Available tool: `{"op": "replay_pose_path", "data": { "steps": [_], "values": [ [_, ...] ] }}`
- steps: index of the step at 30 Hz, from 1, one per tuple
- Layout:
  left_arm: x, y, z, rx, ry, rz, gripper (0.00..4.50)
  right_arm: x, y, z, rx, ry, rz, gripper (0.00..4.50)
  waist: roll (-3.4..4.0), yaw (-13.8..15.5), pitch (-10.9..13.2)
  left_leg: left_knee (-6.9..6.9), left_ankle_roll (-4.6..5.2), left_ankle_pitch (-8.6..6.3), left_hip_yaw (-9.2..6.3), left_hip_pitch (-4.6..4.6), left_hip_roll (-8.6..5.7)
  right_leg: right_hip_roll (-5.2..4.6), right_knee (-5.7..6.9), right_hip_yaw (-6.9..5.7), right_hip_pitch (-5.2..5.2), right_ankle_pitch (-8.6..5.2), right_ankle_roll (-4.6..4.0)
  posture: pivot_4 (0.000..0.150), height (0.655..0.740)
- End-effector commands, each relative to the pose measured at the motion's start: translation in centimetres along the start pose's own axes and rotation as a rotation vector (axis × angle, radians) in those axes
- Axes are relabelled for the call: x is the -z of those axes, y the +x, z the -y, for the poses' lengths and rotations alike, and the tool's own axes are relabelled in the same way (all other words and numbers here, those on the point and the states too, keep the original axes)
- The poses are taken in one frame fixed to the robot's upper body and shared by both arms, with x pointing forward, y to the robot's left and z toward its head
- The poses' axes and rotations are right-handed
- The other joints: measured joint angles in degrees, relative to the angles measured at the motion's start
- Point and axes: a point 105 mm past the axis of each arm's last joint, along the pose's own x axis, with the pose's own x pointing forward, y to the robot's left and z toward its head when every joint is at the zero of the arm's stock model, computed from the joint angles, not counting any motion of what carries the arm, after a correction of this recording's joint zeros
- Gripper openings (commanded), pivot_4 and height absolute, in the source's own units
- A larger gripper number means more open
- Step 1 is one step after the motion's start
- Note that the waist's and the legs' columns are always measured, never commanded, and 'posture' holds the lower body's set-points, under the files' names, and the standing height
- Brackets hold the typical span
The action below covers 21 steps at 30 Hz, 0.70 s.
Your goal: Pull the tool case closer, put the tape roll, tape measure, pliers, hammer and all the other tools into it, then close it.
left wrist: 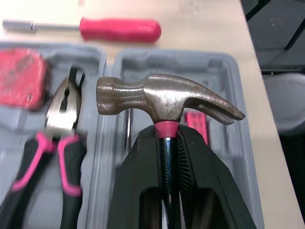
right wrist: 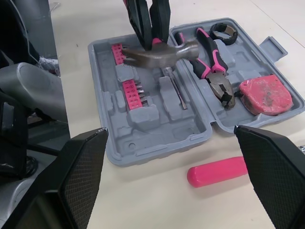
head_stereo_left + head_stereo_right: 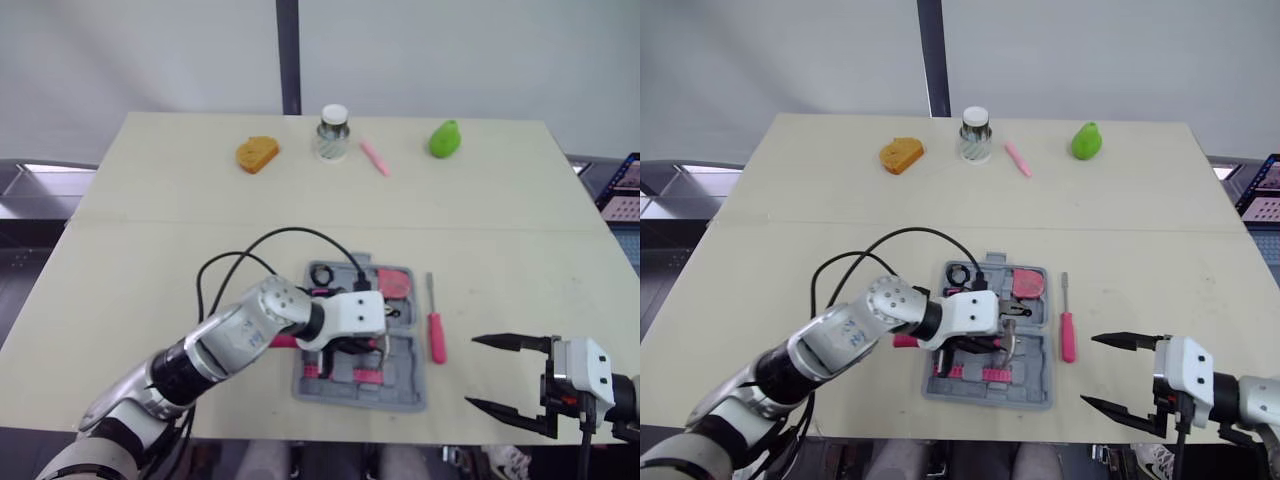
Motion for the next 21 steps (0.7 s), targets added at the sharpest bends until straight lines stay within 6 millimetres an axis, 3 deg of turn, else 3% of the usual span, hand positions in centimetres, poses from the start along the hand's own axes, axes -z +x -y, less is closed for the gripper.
{"op": "replay_pose_path", "data": {
  "steps": [1,21],
  "values": [
    [-0.9,0.7,0.1,0.008,0.02,-0.006,0.04,-0.2,0.0,-0.1,-0.016,-0.006,-0.002,4.5,0.0,0.0,0.0,0.0,0.0,0.0,0.0,0.0,0.0,0.0,0.0,0.0,0.0,0.0,0.0,0.15,0.695],
    [-1.1,4.3,-0.2,-0.018,0.006,-0.102,0.04,-0.2,0.0,-0.3,0.02,0.006,-0.016,4.5,0.0,0.04,0.0,0.16,0.03,0.0,-0.09,-0.03,0.0,-0.02,0.03,-0.04,0.07,0.0,0.0,0.15,0.695]
  ]
}}
